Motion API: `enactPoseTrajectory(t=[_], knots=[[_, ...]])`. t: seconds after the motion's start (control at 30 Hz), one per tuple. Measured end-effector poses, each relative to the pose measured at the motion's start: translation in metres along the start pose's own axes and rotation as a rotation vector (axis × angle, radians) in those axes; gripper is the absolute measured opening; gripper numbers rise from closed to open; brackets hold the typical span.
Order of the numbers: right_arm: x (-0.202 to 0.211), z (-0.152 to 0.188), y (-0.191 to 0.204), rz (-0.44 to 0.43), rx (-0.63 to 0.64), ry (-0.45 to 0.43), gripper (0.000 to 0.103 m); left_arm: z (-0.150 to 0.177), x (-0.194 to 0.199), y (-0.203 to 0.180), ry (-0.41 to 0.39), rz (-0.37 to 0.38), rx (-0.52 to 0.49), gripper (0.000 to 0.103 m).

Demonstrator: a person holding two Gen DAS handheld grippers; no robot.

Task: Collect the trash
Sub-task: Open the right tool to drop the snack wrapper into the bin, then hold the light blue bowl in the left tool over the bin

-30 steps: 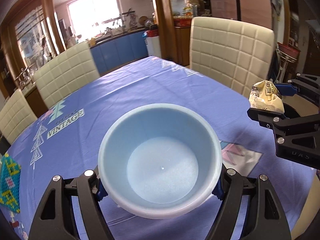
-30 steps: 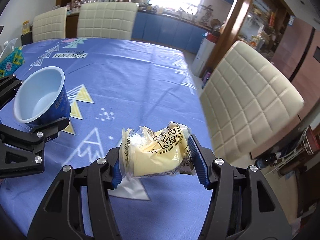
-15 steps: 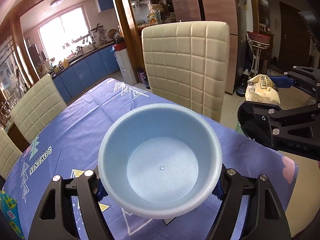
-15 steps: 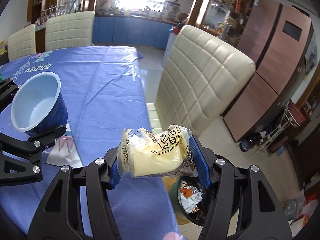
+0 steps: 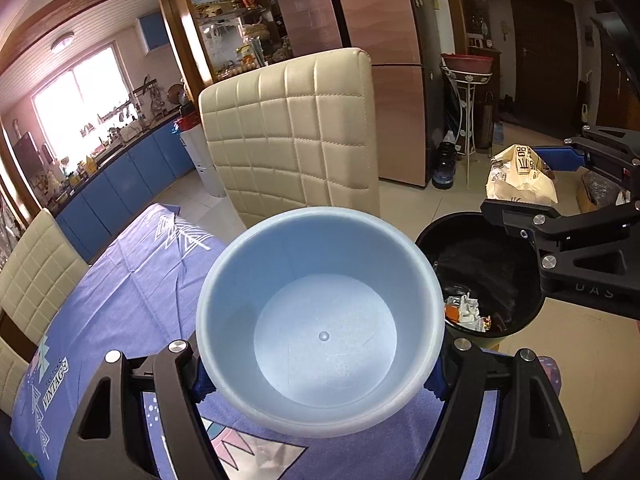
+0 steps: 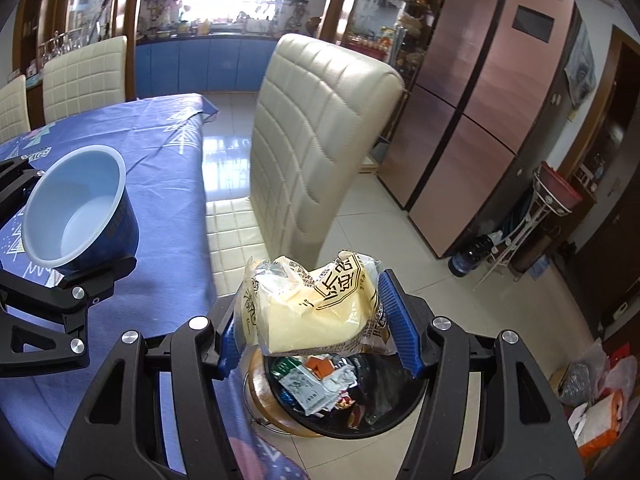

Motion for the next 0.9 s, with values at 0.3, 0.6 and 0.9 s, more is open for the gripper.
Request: enactPoseTrajectory(t=[0.3,0.6,0.9], knots=[[-0.007,0.007,-0.053,0.069,-0.074,0.009,0.062,-0.019,-0.018,-0.031,-0.011,0.047,-0.044,0.074],[-0.019,0.004,-0.078,0.092,-0.143,-0.003,0.072,-0.024,-0.030,-0.043,-0.008,0.064,-0.052,0.074],[-0.025,-0.008,-0.099,0.156,-0.205,-0.075,0.095,-0.022,-0.036,-0.044,0.010,0.068,-0.056,0.074]])
Point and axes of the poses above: each gripper's, at about its wrist camera, not at the fingertips, and x roughly against the way its jaws point, y to its left, z to its underside, the point moved 8 cm from there along -x, roughly the way its jaws point, and after that the axes turned 12 degrees about -y, right-handed, at the moved point
